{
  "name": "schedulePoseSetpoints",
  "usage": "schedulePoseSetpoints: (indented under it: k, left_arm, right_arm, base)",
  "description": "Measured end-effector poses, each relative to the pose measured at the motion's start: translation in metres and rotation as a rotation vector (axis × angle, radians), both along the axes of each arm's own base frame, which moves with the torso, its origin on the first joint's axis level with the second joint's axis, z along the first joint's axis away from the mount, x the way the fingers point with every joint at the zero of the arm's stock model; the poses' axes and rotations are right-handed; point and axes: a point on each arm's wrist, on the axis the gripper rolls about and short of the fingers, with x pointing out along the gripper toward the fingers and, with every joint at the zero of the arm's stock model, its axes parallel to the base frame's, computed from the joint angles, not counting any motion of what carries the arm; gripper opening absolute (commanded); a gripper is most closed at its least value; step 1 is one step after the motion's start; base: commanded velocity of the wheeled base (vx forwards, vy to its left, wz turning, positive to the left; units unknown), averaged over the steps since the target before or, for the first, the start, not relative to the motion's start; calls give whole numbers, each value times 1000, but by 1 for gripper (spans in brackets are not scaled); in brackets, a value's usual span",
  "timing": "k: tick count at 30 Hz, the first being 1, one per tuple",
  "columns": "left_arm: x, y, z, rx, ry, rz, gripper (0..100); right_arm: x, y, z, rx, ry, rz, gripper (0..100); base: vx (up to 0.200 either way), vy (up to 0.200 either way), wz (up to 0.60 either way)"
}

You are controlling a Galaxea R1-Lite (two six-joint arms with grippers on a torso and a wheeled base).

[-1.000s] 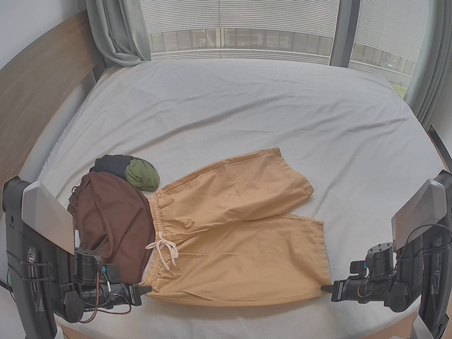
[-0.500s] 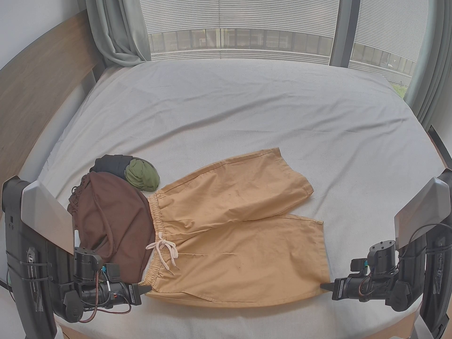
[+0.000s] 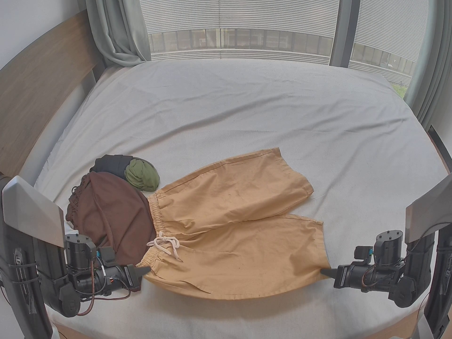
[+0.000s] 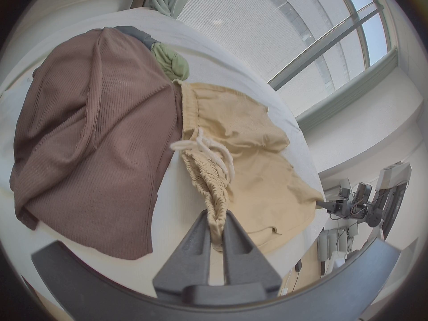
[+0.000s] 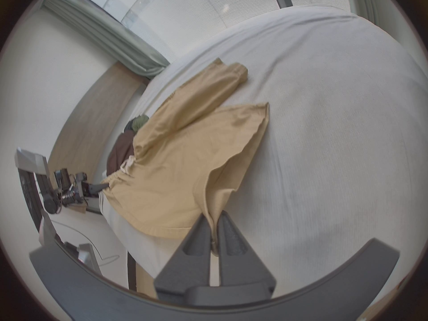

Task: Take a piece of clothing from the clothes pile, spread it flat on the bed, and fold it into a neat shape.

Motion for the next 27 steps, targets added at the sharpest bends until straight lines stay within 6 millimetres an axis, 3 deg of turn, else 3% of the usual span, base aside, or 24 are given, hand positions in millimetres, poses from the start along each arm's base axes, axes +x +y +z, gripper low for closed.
schedulePoseSetpoints:
  k: [15, 27]
  left_arm:
    - [22, -7, 27, -136, -95, 72, 0]
    - [30, -8, 33, -152, -137, 88, 0]
  right_arm:
    - [40, 10, 34, 99, -220, -36, 0]
    - [61, 9, 55, 121, -304, -57, 0]
  base:
    - [0, 0, 0]
    - [0, 0, 0]
